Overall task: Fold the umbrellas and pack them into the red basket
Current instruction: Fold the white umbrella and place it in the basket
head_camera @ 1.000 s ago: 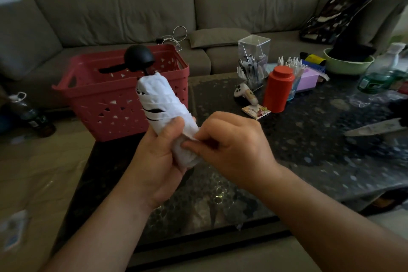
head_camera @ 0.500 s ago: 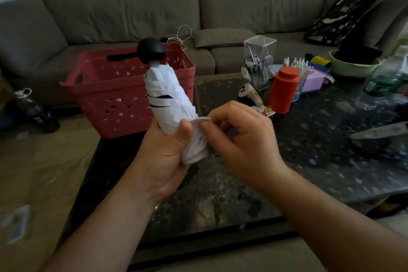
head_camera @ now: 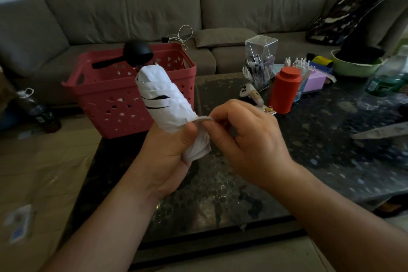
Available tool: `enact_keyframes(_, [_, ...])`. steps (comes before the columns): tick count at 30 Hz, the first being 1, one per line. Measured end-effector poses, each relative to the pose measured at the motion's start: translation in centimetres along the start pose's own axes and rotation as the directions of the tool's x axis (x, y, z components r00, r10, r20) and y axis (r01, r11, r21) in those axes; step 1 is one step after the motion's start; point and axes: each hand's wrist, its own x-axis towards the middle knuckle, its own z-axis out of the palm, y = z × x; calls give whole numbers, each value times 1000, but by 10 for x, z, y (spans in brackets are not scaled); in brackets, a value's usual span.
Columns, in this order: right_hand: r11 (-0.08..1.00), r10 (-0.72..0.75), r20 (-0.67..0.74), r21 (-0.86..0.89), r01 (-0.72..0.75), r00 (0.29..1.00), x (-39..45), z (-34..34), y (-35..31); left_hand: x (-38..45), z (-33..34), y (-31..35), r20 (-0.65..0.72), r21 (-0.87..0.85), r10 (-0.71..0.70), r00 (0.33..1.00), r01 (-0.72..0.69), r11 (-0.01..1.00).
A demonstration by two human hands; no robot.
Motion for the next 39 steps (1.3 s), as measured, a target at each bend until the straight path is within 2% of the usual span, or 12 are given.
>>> enact_keyframes(5, [970, 193, 52, 144, -198, 980, 3, 0, 0, -1, 1, -1, -25, 17, -5, 1000, 5, 1000])
enact_keyframes(9, [861, 329, 163, 353, -366, 930, 3, 3, -3, 0, -6, 6, 16, 20, -58, 998, 58, 998])
enact_keyframes(12, [674, 414, 297, 535, -509, 860, 2, 6, -6, -4, -11, 8, 49, 79, -38, 998, 34, 996])
enact_keyframes(14, [549, 472, 367, 589, -593, 801, 2, 6, -6, -7, -13, 7, 46, 71, -49, 998, 46, 996])
enact_keyframes(17, [441, 509, 442, 602, -665, 738, 0, 7, 0, -9, -13, 6, 75, 34, -114, 991, 111, 993])
enact_keyframes(20, [354, 494, 525, 607, -712, 693, -3, 12, 4, -8, -11, 8, 156, 93, -129, 979, 115, 989])
enact_keyframes(24, [48, 515, 670, 600, -799, 534, -3, 18, -1, -10, -8, 6, 122, 55, -225, 967, 220, 974])
enact_keyframes(25, [10, 520, 696, 575, -818, 495, -2, 18, 1, -10, -7, 6, 93, 56, -245, 965, 241, 969])
enact_keyframes(29, [25, 581, 709, 474, -880, 399, -2, 20, 14, -5, -4, 9, -115, 102, -247, 962, 259, 961])
enact_keyframes(33, [2, 612, 695, 476, -880, 377, 0, 22, 19, -1, -3, 5, -390, 138, -218, 894, 291, 947])
enact_keyframes(35, [22, 618, 689, 468, -884, 380, -1, 23, 20, -1, -3, 2, -437, 193, -213, 874, 323, 927])
enact_keyframes(39, [-40, 608, 696, 508, -861, 382, -3, 24, 19, -3, 6, -3, -362, 231, -209, 908, 304, 924])
